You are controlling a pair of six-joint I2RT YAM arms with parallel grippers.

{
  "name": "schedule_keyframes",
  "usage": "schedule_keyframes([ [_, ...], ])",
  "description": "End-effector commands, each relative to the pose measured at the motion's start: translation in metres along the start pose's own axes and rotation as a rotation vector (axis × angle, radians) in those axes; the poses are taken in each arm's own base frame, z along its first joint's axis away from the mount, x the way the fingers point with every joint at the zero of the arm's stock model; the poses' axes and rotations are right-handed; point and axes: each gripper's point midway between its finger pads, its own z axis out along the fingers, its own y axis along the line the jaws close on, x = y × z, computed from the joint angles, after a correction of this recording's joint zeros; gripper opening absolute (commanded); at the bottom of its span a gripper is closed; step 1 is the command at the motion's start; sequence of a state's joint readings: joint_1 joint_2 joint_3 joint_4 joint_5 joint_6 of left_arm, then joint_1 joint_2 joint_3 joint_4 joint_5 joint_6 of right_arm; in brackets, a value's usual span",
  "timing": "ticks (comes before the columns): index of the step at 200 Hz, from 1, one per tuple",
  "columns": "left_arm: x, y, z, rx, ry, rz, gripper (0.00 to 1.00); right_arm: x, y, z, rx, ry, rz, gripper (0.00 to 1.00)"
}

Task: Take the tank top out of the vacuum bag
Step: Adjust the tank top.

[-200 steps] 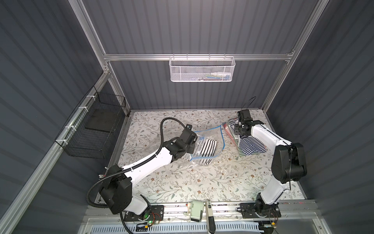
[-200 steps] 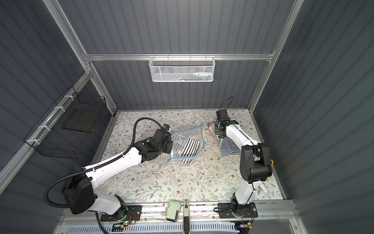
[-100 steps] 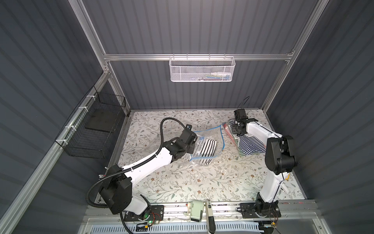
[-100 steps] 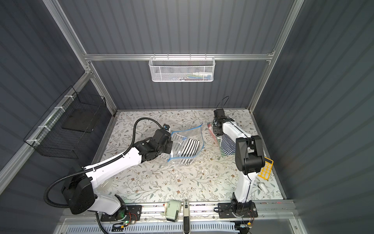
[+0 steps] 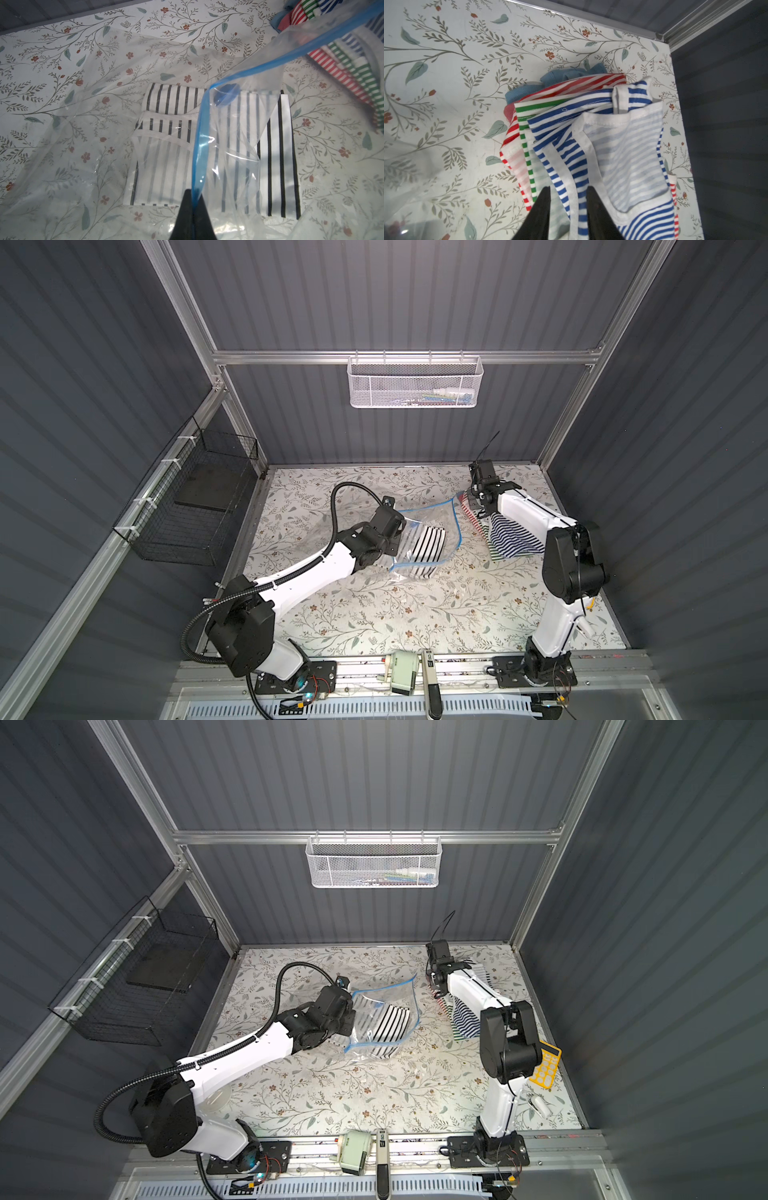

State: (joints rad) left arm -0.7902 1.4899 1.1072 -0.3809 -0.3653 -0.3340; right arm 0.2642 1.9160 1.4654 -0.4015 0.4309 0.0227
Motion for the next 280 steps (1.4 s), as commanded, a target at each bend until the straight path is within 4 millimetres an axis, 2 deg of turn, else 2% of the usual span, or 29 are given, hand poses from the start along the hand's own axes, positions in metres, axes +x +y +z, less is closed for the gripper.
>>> schedule_keyframes([
  [1,0.007,0.004,0.005,-0.012,0.023,0.005,0.0,0.023,0.006,0.021,0.009,0.095,-0.06,0.31],
  [39,0.01,0.006,0.006,-0.025,0.026,0.013,0.0,0.028,0.012,0.034,0.006,0.11,-0.07,0.32],
  [87,0.009,0.003,0.01,-0.019,0.033,0.017,0.0,0.03,0.005,0.043,0.039,0.125,-0.069,0.33],
  [145,0.011,0.004,0.011,-0.022,0.036,0.019,0.0,0.036,-0.006,0.05,0.039,0.144,-0.04,0.24],
  [169,0.011,0.004,0.01,-0.021,0.037,0.019,0.0,0.034,-0.005,0.05,0.032,0.14,-0.041,0.17],
  [190,0.01,0.005,0.009,-0.022,0.034,0.017,0.0,0.031,-0.006,0.049,0.031,0.135,-0.04,0.0],
  [220,0.011,0.006,0.008,-0.026,0.033,0.019,0.0,0.025,-0.007,0.04,0.008,0.109,-0.029,0.0],
  [252,0.014,0.007,0.007,-0.028,0.035,0.018,0.0,0.01,-0.01,0.019,-0.035,0.048,0.0,0.0],
  [280,0.014,0.006,0.007,-0.019,0.032,0.013,0.0,0.011,-0.01,0.018,-0.04,0.053,-0.001,0.0],
])
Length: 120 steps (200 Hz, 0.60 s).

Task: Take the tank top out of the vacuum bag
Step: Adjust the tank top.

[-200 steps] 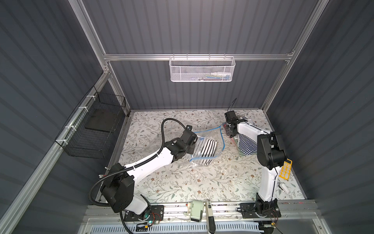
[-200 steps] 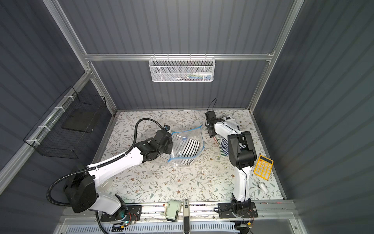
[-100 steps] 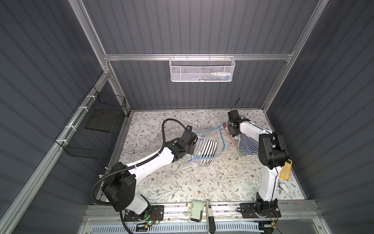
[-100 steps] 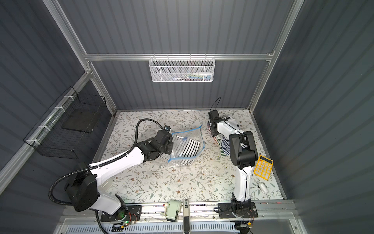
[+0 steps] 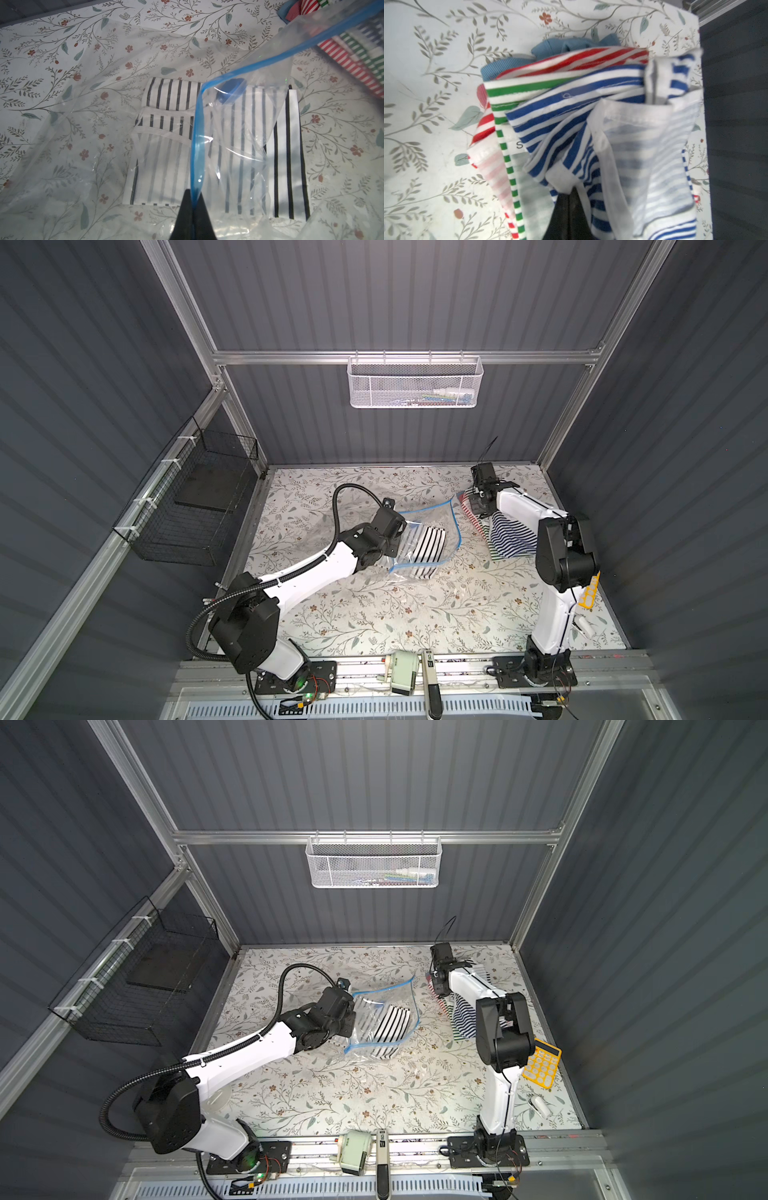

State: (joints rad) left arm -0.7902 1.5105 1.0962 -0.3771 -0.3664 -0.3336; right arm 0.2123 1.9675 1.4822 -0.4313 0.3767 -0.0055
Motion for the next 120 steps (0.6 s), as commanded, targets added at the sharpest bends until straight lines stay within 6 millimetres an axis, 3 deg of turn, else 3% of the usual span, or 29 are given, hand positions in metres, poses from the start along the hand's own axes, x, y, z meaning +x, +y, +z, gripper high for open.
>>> schedule_keyframes([
  [1,0.005,0.006,-0.001,-0.01,0.008,0.004,0.0,-0.006,-0.002,-0.006,-0.015,-0.024,0.012,0.0],
  [35,0.005,0.007,-0.002,-0.013,0.005,0.007,0.0,-0.006,0.0,-0.007,-0.019,-0.024,0.003,0.0],
  [40,0.006,0.007,-0.002,-0.011,0.008,0.006,0.0,-0.004,0.0,-0.004,-0.018,-0.014,-0.003,0.1],
  [54,0.008,0.006,-0.001,-0.009,0.009,0.003,0.0,0.004,0.003,0.006,-0.009,0.035,-0.018,0.21],
  [80,0.008,0.008,-0.001,-0.014,0.011,0.005,0.0,0.015,0.009,0.021,-0.01,0.083,-0.031,0.31],
  [120,0.01,0.009,0.001,-0.023,0.017,0.011,0.0,0.015,0.017,0.021,-0.057,0.074,-0.013,0.34],
])
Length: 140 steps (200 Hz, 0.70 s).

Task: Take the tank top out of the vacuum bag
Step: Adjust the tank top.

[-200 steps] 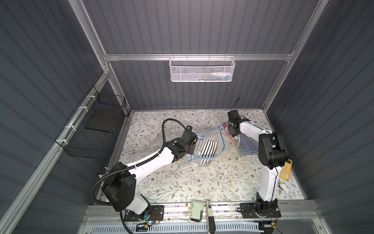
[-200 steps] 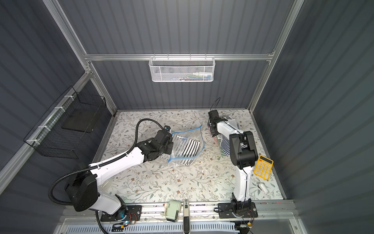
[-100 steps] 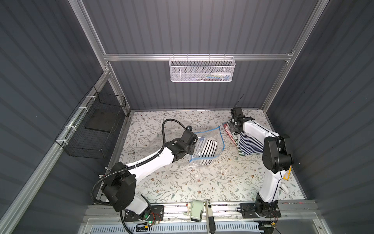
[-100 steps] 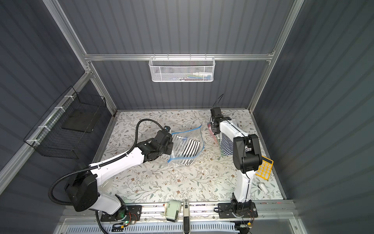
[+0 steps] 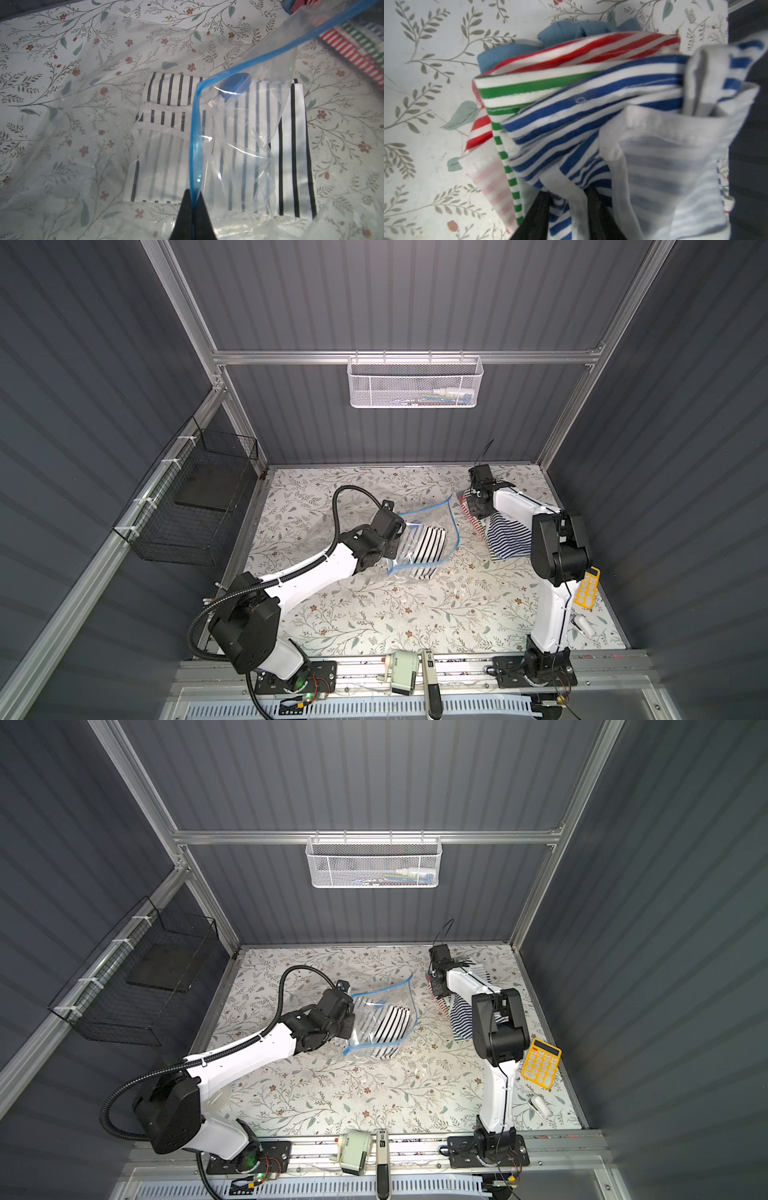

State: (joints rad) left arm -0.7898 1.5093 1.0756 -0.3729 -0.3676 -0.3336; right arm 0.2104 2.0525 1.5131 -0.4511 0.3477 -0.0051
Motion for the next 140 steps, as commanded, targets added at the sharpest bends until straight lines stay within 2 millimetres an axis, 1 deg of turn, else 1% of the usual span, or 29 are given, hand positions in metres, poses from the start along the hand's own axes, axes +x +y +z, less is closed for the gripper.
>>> schedule_keyframes([
  [1,0.003,0.007,-0.001,-0.017,0.003,0.007,0.0,-0.001,0.003,-0.004,-0.03,0.003,0.011,0.34],
  [38,0.003,0.004,0.001,-0.01,0.008,0.007,0.0,0.004,0.008,0.001,-0.042,0.018,-0.001,0.35],
  [55,0.003,0.005,0.001,-0.013,0.007,0.009,0.0,0.007,0.004,0.006,-0.014,0.029,0.0,0.35],
  [67,0.004,0.006,0.001,-0.015,0.01,0.01,0.0,0.004,0.001,0.007,0.001,0.036,0.007,0.33],
  [76,0.004,0.006,0.001,-0.015,0.01,0.011,0.0,0.004,0.0,0.01,0.006,0.044,0.008,0.29],
  [94,0.003,0.006,-0.001,-0.016,0.006,0.012,0.0,0.0,-0.006,0.012,0.031,0.057,0.013,0.14],
  [98,0.002,0.006,-0.001,-0.017,0.004,0.011,0.0,0.0,-0.006,0.013,0.033,0.059,0.016,0.09],
  [109,0.002,0.007,-0.002,-0.019,0.001,0.011,0.0,-0.001,-0.009,0.014,0.036,0.061,0.021,0.0],
  [125,0.002,0.008,-0.003,-0.022,0.0,0.012,0.0,-0.003,-0.012,0.013,0.034,0.057,0.025,0.0],
  [140,0.001,0.008,-0.004,-0.022,-0.001,0.012,0.0,-0.008,-0.013,0.007,0.027,0.035,0.02,0.0],
])
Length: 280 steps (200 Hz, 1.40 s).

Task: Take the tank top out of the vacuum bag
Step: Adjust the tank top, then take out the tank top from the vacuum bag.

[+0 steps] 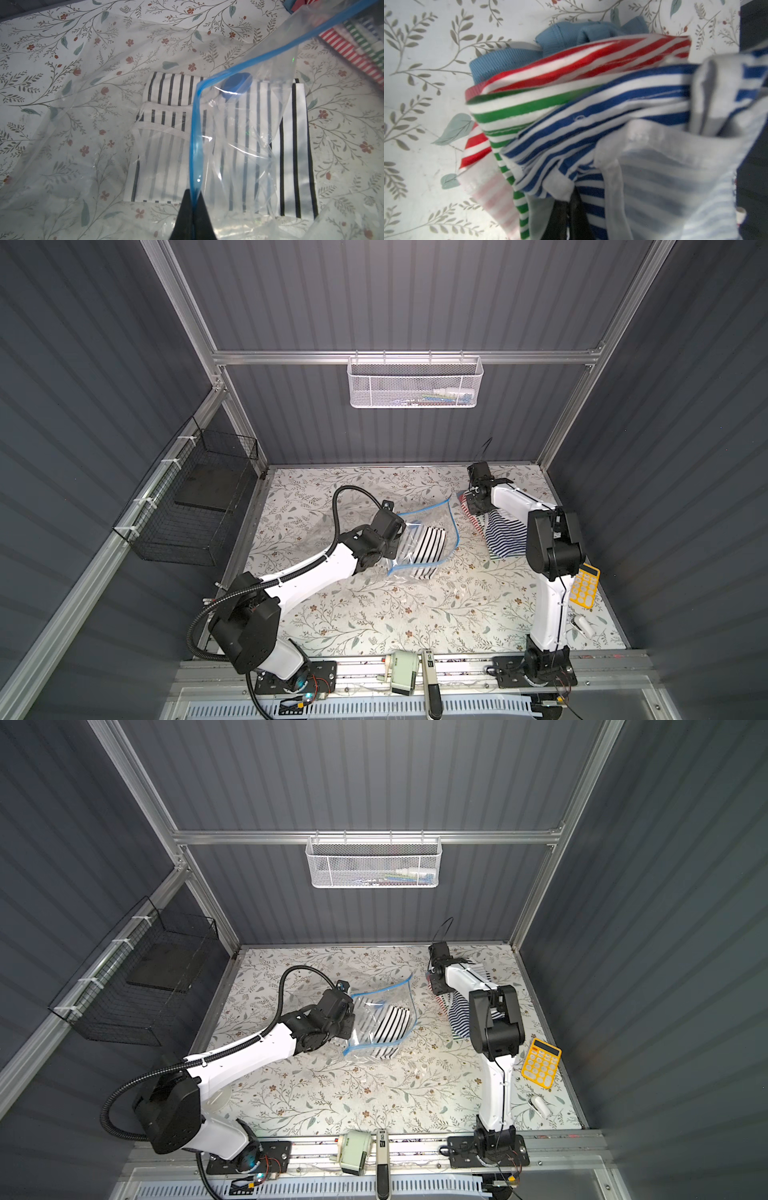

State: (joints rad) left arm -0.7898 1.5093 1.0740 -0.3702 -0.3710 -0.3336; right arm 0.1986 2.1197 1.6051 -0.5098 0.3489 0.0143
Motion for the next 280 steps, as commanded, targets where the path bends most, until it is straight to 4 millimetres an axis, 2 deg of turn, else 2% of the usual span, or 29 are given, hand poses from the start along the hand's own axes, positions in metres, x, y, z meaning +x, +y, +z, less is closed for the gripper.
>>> schedule_keyframes([
  [1,0.002,0.008,-0.004,-0.019,0.002,0.012,0.0,-0.003,-0.011,-0.005,0.021,-0.003,0.003,0.0],
  [31,-0.003,0.007,-0.009,-0.012,-0.01,0.006,0.0,-0.017,-0.016,-0.036,-0.028,-0.062,0.045,0.0],
  [47,-0.003,0.007,-0.01,-0.006,-0.013,0.002,0.0,-0.024,-0.011,-0.054,-0.092,-0.084,0.054,0.0],
  [65,-0.003,0.006,-0.01,0.002,-0.012,-0.004,0.0,-0.025,-0.004,-0.065,-0.162,-0.072,0.054,0.0],
  [83,-0.001,0.005,-0.011,0.007,-0.01,-0.009,0.0,-0.022,0.005,-0.068,-0.231,-0.038,0.061,0.0],
  [117,0.0,0.007,-0.013,0.005,-0.014,-0.009,0.0,-0.01,0.031,-0.057,-0.4,0.046,0.092,0.0],
  [123,0.001,0.007,-0.013,0.005,-0.015,-0.009,0.0,-0.008,0.036,-0.056,-0.43,0.054,0.096,0.18],
  [137,0.001,0.008,-0.014,0.004,-0.017,-0.011,0.0,-0.005,0.041,-0.059,-0.458,0.055,0.107,0.3],
  [148,0.002,0.008,-0.015,0.005,-0.016,-0.011,0.0,-0.006,0.038,-0.07,-0.462,0.023,0.124,0.51],
  [169,0.001,0.008,-0.016,0.009,-0.024,-0.015,0.0,-0.002,0.022,-0.096,-0.437,-0.064,0.176,0.61],
  [193,0.001,0.006,-0.016,0.023,-0.024,-0.022,0.0,0.02,-0.001,-0.12,-0.429,-0.084,0.307,0.64],
  [208,-0.001,0.003,-0.017,0.04,-0.029,-0.03,0.0,0.038,-0.002,-0.131,-0.507,-0.081,0.407,0.62],
  [230,-0.002,0.001,-0.019,0.054,-0.033,-0.038,0.0,0.076,0.009,-0.126,-0.569,-0.02,0.496,0.61],
  [252,-0.006,0.0,-0.025,0.068,-0.044,-0.04,0.0,0.112,0.014,-0.105,-0.536,0.079,0.541,0.61],
  [269,-0.012,-0.002,-0.033,0.087,-0.057,-0.035,0.0,0.128,0.015,-0.097,-0.517,0.127,0.539,0.6],
  [280,-0.015,-0.008,-0.037,0.123,-0.062,-0.018,0.0,0.13,0.009,-0.101,-0.488,0.138,0.523,0.6],
])
